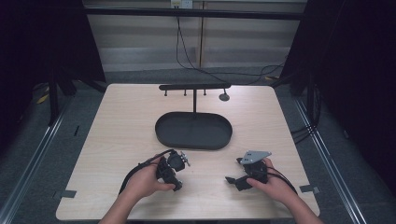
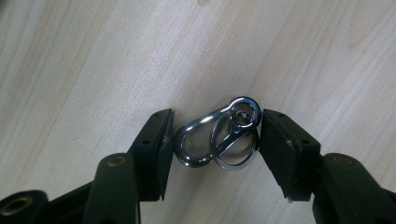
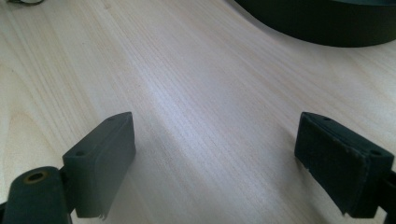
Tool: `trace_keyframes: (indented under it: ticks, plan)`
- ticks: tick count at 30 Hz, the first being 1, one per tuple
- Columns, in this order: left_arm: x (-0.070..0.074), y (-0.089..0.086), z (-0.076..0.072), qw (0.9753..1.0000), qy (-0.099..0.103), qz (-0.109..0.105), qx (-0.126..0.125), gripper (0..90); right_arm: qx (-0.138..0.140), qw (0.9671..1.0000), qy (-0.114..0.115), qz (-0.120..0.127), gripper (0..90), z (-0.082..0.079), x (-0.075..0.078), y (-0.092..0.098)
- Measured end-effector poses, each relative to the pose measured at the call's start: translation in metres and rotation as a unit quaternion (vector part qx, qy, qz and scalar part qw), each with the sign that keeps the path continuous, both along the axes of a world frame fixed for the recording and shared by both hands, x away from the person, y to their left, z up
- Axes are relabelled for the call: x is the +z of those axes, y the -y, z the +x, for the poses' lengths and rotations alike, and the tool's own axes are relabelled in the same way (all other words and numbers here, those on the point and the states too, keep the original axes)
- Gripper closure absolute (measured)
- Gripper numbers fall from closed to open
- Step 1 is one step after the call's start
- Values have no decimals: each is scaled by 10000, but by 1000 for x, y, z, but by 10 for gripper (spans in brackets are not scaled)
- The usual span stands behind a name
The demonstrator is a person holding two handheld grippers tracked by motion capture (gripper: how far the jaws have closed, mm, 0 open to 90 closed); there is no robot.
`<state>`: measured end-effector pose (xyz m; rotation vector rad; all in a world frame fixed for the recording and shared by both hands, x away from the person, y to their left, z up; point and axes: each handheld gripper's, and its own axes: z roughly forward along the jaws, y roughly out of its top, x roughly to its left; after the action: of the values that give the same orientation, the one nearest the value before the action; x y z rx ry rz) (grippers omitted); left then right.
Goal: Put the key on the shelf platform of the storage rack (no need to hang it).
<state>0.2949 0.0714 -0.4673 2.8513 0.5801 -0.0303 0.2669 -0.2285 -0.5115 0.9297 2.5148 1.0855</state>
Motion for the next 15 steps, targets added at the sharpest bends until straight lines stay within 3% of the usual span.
trace_keyframes:
  ticks: [5,15]
  plan:
    - [0,1,0,9999,56,68,-76,471,0,10000,1,0,120,0,0,0]
    - [1,0,3,9999,57,96,100,571,-1,10000,0,0,120,0,0,0]
